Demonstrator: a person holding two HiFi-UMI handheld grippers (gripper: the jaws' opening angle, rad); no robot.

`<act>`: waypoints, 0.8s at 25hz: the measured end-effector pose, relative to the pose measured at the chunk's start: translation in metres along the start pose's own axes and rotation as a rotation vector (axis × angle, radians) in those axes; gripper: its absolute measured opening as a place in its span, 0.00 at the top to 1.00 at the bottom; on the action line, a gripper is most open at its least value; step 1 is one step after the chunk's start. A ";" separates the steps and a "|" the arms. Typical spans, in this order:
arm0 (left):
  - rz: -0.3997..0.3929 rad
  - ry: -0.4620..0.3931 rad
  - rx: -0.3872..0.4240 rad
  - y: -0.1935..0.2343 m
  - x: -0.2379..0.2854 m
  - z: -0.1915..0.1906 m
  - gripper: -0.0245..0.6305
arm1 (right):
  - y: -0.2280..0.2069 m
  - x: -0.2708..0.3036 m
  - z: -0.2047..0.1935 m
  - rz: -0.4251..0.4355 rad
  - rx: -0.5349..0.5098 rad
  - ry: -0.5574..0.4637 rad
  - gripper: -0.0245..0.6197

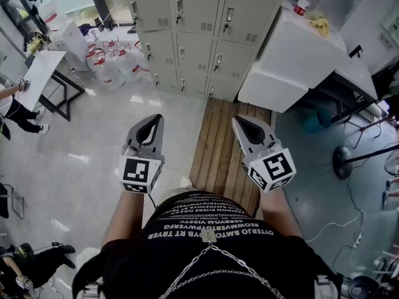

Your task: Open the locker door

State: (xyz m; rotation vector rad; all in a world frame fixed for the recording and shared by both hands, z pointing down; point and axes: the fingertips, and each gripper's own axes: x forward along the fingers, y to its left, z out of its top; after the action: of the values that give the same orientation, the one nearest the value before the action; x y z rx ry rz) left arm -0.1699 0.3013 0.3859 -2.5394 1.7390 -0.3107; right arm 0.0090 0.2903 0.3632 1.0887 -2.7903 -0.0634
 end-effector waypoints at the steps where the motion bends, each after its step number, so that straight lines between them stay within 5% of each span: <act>1: 0.002 -0.012 0.001 0.005 0.003 0.002 0.96 | 0.001 0.008 0.001 0.004 -0.004 -0.002 0.97; 12: -0.019 -0.008 -0.030 0.045 0.030 -0.015 0.96 | 0.004 0.071 -0.011 0.031 0.025 0.035 0.97; 20: -0.103 -0.011 -0.045 0.048 0.063 -0.026 0.96 | -0.019 0.081 -0.019 -0.039 0.065 0.068 0.97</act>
State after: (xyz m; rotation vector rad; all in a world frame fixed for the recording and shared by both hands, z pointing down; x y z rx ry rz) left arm -0.1972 0.2272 0.4125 -2.6623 1.6329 -0.2640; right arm -0.0344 0.2223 0.3896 1.1379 -2.7293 0.0597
